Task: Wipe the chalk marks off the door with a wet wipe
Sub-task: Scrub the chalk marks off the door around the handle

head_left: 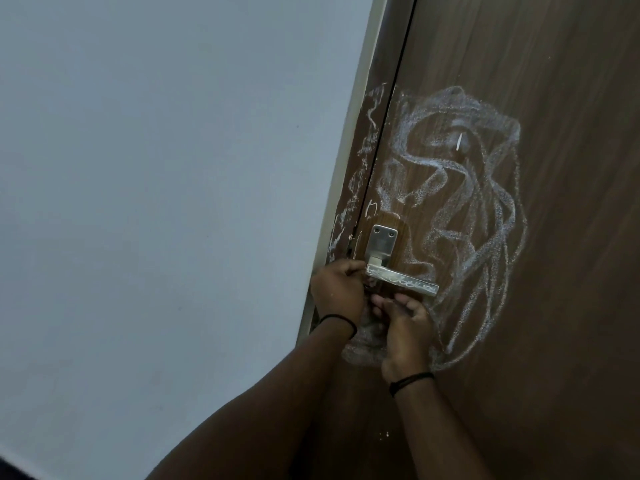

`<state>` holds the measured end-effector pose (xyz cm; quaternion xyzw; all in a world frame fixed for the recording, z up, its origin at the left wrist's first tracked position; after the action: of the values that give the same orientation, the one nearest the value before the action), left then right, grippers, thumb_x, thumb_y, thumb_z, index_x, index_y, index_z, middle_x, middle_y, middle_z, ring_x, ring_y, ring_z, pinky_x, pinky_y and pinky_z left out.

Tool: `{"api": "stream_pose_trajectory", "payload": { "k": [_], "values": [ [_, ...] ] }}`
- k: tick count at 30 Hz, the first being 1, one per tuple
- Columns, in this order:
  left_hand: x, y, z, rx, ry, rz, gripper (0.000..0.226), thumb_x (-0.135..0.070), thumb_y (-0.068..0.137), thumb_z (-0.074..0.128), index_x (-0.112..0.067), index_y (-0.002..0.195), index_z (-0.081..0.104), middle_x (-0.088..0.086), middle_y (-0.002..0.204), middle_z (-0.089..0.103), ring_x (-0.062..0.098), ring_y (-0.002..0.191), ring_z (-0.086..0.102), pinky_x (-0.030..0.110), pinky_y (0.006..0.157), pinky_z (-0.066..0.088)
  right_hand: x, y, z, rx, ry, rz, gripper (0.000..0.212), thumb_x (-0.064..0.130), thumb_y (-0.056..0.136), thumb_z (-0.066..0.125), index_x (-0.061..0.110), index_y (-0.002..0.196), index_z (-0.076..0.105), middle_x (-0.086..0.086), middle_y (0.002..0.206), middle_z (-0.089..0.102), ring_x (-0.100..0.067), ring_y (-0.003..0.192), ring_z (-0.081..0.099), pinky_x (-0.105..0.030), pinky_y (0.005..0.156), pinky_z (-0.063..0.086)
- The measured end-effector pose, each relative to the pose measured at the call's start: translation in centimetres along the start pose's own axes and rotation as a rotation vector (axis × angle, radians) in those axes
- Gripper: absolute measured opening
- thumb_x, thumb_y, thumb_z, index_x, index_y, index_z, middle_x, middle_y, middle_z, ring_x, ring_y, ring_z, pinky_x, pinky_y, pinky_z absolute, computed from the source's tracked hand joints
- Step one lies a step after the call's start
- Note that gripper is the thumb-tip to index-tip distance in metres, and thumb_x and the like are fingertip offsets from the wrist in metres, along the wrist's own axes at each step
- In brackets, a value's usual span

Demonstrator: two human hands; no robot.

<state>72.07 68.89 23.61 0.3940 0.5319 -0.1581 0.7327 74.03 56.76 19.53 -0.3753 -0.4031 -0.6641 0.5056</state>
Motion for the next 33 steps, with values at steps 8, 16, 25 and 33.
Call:
{"api": "stream_pose_trajectory", "payload": {
  "k": [8, 16, 25, 33],
  "values": [
    [0.8, 0.2, 0.7, -0.153, -0.318, -0.187, 0.012, -0.004, 0.082, 0.073, -0.012, 0.090, 0.076, 0.005, 0.083, 0.075, 0.019, 0.081, 0.072, 0.035, 0.079, 0.060, -0.7, 0.5, -1.9, -0.030, -0.056, -0.001, 0.021, -0.001, 0.093, 0.057, 0.016, 0.106, 0.058, 0.001, 0.076, 0.074, -0.005, 0.060, 0.064, -0.022, 0.051, 0.048],
    [-0.3, 1.0, 1.3, -0.030, -0.315, -0.096, 0.014, -0.013, 0.085, 0.074, -0.012, 0.099, 0.076, 0.000, 0.089, 0.076, 0.013, 0.087, 0.072, 0.027, 0.080, 0.058, -0.7, 0.2, -1.6, 0.004, -0.024, -0.022, 0.019, -0.004, 0.093, 0.056, 0.009, 0.107, 0.057, -0.007, 0.079, 0.070, -0.005, 0.058, 0.062, -0.019, 0.050, 0.048],
    [0.9, 1.2, -0.2, 0.128, -0.135, -0.001, 0.023, -0.018, 0.090, 0.066, -0.038, 0.081, 0.074, -0.007, 0.073, 0.075, 0.012, 0.071, 0.072, 0.027, 0.066, 0.059, -0.5, -0.7, -1.3, 0.030, -0.058, -0.060, 0.015, -0.002, 0.094, 0.055, 0.008, 0.105, 0.058, -0.010, 0.083, 0.071, -0.005, 0.061, 0.063, -0.017, 0.053, 0.049],
    [0.5, 1.8, 0.6, 0.133, -0.115, -0.018, 0.012, -0.019, 0.089, 0.068, -0.026, 0.088, 0.078, -0.012, 0.080, 0.076, 0.012, 0.072, 0.073, 0.036, 0.072, 0.062, -0.7, -1.3, -1.1, 0.043, -0.048, -0.029, 0.018, -0.006, 0.094, 0.052, 0.011, 0.098, 0.057, -0.010, 0.079, 0.067, -0.014, 0.063, 0.061, -0.026, 0.055, 0.045]
  ]
}}
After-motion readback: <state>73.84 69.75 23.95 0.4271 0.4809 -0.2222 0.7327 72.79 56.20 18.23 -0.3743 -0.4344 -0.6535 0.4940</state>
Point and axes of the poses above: each hand's wrist, its own y-axis towards the middle knuckle, its own z-axis out of the palm, x = y × z, the point moved 4 cm from there along y, towards the middle knuckle
